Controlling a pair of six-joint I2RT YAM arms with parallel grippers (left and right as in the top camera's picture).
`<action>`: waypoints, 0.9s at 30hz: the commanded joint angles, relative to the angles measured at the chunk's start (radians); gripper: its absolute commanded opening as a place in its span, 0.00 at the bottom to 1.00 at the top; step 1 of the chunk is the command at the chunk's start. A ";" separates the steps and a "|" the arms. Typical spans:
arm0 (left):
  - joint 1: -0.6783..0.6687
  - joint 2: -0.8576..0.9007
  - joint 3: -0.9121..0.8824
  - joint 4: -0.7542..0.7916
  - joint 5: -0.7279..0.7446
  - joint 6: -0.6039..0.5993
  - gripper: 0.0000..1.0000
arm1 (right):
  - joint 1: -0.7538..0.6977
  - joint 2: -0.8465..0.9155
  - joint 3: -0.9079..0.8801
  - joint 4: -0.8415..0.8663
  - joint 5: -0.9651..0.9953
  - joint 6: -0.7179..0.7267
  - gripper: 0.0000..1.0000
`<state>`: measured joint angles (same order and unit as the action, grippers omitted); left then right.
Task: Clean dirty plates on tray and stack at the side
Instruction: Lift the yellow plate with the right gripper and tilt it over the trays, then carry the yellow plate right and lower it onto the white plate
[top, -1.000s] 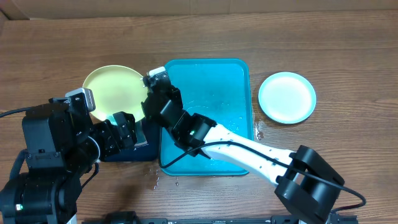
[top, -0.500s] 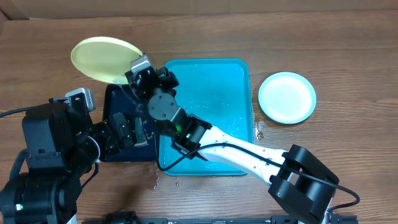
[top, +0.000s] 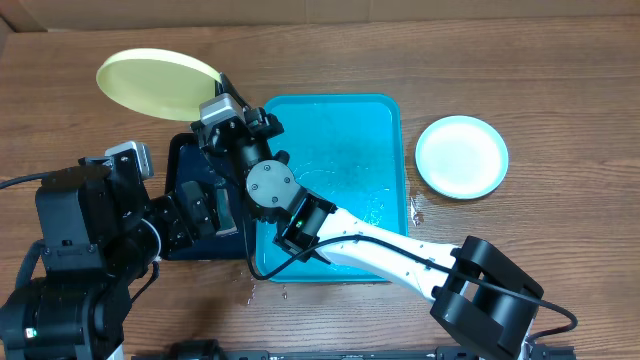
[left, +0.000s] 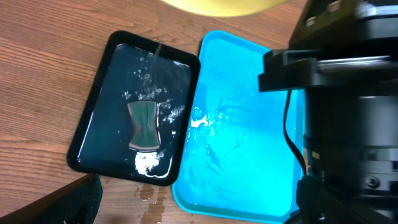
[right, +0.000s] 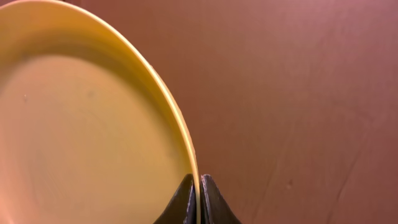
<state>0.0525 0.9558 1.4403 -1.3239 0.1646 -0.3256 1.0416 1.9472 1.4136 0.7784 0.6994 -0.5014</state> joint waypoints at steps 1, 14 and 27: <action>0.000 0.000 0.013 0.000 0.009 0.008 1.00 | 0.005 -0.011 0.014 0.039 0.010 -0.005 0.04; 0.000 0.000 0.013 0.000 0.009 0.008 1.00 | 0.003 -0.011 0.014 0.013 0.033 -0.004 0.04; 0.000 0.000 0.013 0.000 0.009 0.008 1.00 | -0.031 -0.008 0.013 -0.608 0.010 0.636 0.04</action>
<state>0.0525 0.9558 1.4403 -1.3247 0.1650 -0.3256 1.0374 1.9469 1.4181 0.2863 0.7197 -0.2588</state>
